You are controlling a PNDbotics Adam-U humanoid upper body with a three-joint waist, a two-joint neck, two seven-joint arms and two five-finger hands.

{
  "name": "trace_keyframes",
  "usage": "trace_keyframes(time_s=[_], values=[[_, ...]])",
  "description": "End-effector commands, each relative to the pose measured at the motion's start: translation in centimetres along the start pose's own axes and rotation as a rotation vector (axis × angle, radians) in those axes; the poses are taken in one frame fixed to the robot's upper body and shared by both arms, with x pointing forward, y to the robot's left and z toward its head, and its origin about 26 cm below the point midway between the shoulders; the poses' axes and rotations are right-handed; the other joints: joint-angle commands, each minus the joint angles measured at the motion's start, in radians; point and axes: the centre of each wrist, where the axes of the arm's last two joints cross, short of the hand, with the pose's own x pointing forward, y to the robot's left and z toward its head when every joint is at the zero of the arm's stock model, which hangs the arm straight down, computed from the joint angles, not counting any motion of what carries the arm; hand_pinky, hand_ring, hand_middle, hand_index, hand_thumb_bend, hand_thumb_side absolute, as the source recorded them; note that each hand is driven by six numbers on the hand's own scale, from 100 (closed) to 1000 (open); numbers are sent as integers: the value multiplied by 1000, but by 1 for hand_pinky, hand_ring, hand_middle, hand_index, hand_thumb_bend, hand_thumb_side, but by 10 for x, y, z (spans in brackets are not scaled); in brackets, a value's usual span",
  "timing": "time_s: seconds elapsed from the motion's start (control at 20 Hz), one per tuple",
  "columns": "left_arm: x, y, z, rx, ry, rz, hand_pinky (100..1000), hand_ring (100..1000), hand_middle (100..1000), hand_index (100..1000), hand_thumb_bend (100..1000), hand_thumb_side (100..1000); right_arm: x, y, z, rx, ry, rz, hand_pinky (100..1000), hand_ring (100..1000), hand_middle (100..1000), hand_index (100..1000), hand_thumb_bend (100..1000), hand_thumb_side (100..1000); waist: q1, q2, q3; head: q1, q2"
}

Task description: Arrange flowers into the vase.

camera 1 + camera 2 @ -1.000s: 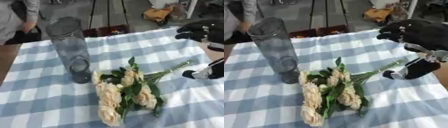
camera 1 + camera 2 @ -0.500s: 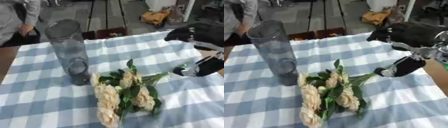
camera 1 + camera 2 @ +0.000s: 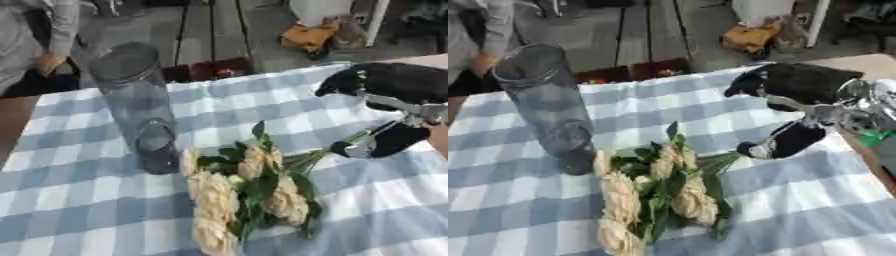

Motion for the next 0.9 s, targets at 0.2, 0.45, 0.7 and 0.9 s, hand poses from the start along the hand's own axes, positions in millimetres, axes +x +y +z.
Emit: trace_keyframes(time_s=[0.2,0.45,0.7,0.9], values=[[7,1,-8,7,-33,10,713,999,1000,1000,208,1000,-6,8,-7,70,-24,0,947,901,886,945,411,442,-2,-22,5,5,-44],[7,1,-7,11,-30,15,709,997,1000,1000,201,1000,-6,19,-11,117,-44,-28,946,904,883,939,402,414,-1,-20,9,4,-67],[7,0,-7,14,-28,18,707,996,1000,1000,195,1000,-6,27,-12,143,-55,-46,943,904,879,937,404,404,0,-18,12,-4,-61],[7,-1,-7,17,-24,26,704,994,1000,1000,178,1000,-6,36,-17,138,-56,-68,924,886,853,922,408,407,3,-16,14,-14,-37]])
